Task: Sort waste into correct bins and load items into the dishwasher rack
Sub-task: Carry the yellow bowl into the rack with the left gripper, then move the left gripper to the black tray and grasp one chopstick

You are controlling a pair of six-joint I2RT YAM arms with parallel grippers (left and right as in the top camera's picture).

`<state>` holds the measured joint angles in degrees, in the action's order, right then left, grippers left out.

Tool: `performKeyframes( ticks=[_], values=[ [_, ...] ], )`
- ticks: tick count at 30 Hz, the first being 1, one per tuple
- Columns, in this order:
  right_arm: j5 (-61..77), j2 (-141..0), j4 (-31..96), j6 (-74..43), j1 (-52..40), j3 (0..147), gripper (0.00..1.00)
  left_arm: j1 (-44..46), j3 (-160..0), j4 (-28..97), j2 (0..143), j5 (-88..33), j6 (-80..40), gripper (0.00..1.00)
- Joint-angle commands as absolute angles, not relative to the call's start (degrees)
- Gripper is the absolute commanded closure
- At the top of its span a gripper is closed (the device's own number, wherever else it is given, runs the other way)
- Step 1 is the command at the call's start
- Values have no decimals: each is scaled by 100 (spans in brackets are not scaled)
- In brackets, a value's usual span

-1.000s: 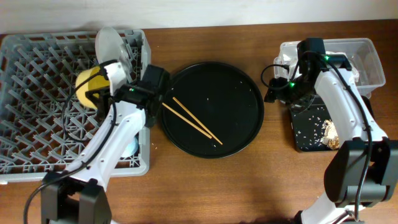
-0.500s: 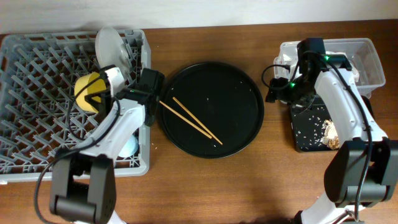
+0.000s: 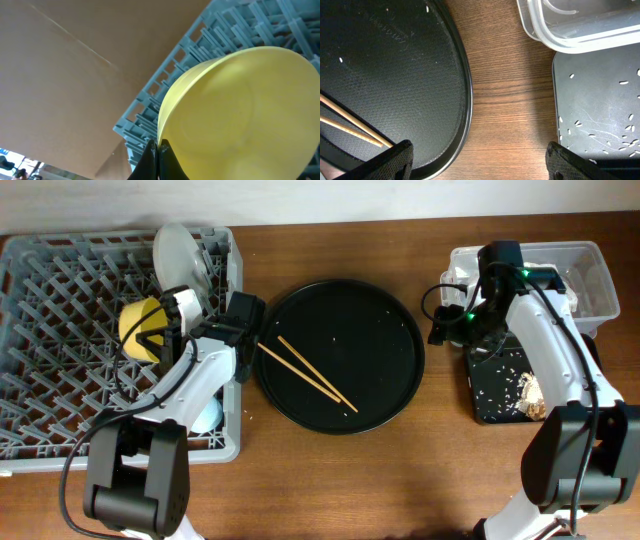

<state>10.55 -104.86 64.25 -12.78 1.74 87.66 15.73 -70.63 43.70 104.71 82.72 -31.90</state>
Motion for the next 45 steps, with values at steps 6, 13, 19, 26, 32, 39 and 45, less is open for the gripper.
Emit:
performKeyframes(
  ticks=[6, 13, 19, 26, 32, 39, 45],
  values=[
    [980, -10355, 6434, -1221, 180, 8831, 14, 1570, -7026, 4458, 10510, 7776, -3116, 98],
    [980, -10355, 6427, -1221, 180, 8831, 14, 1761, -7028, 4456, 10510, 7780, -3114, 51],
    [978, -10355, 6429, -1221, 180, 8831, 14, 2071, -7083, 4436, 10510, 7776, -3033, 35],
    [980, -10355, 6429, -1221, 180, 8831, 14, 2322, -7609, 4442, 10501, 7599, -2316, 34],
    [982, -10355, 6436, -1221, 180, 8831, 14, 2587, -8392, 4554, 10311, 5957, -1940, 29],
    [989, -10355, 6438, -1227, 178, 8831, 14, 3116, -8890, 4856, 9970, 1562, -2185, 52],
    [985, -10355, 6563, -1223, 180, 8831, 14, 3260, -8851, 5098, 10431, 851, -2998, 35]
  ],
)
